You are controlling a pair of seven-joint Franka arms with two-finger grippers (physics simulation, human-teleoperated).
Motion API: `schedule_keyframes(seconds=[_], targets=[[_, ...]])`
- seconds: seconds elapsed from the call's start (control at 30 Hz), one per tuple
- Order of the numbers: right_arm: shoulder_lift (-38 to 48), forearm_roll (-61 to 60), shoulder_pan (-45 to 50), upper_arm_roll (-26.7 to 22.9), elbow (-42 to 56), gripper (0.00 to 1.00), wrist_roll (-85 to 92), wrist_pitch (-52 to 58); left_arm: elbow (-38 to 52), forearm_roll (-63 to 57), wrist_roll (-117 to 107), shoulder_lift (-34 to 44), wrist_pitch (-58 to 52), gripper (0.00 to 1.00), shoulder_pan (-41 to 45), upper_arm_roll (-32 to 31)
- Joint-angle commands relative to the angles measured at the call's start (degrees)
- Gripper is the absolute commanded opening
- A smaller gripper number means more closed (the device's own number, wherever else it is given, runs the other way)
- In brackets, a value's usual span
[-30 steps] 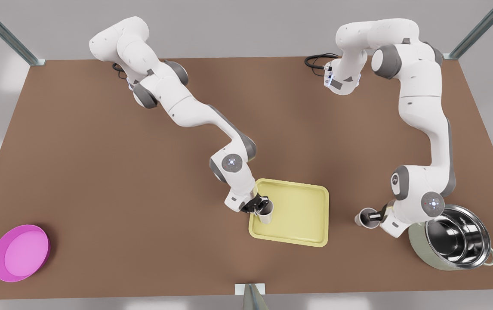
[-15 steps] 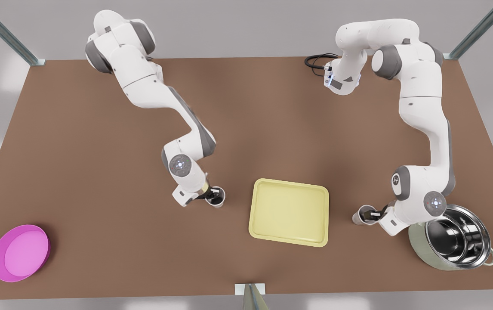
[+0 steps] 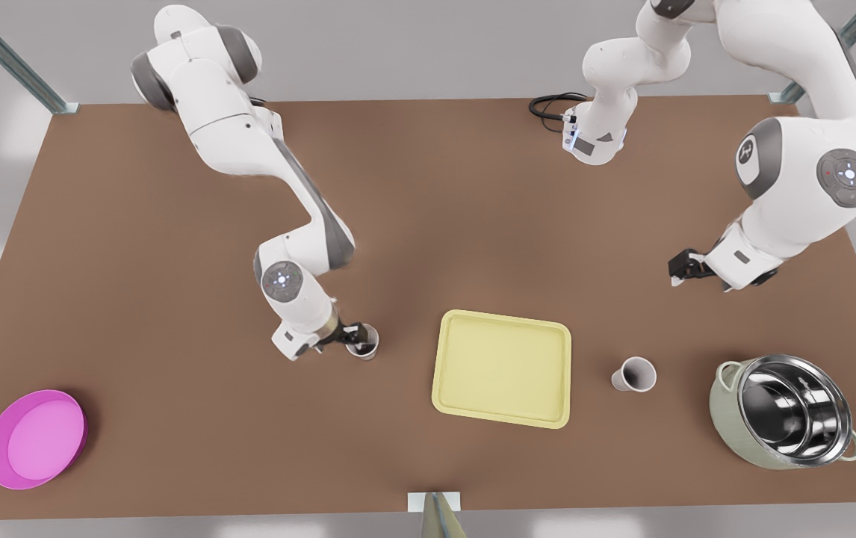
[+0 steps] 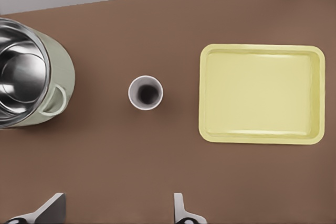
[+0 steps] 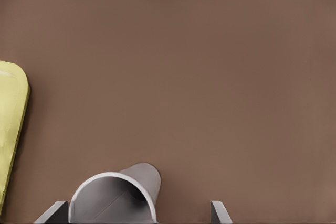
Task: Use the left arm to pick up the white IKEA cup from the tray and place it on the middle-left position; use the right arm to pick up the white IKEA cup from the tray and place it on the middle-right position
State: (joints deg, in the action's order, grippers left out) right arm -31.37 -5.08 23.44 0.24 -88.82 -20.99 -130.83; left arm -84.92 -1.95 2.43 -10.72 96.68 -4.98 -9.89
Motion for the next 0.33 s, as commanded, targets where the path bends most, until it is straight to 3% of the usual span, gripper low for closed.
schedule_keyframes(seconds=[0.0, 0.07, 0.13, 0.3], targets=[[5.6, 0.2, -3.1, -0.3, 0.1, 1.0, 5.9, 7.0, -0.2, 0.2, -4.4, -0.1, 1.5, 1.0, -0.5, 0.0], [12.6, 9.7, -9.1, 0.0, 0.1, 1.0, 6.7, 16.5, -0.2, 0.3, -4.3, -0.1, 1.4, 1.0, -0.7, 0.2], [19.0, 9.2, -17.5, 0.5, 0.0, 1.0, 19.2, 28.3, -0.2, 0.3, -4.1, -0.1, 1.4, 1.0, -0.9, 0.5], [27.7, 6.8, -24.5, -0.4, -7.2, 1.0, 29.1, 31.1, -0.4, 0.4, -4.4, 0.0, 1.0, 1.0, -0.9, 0.5]])
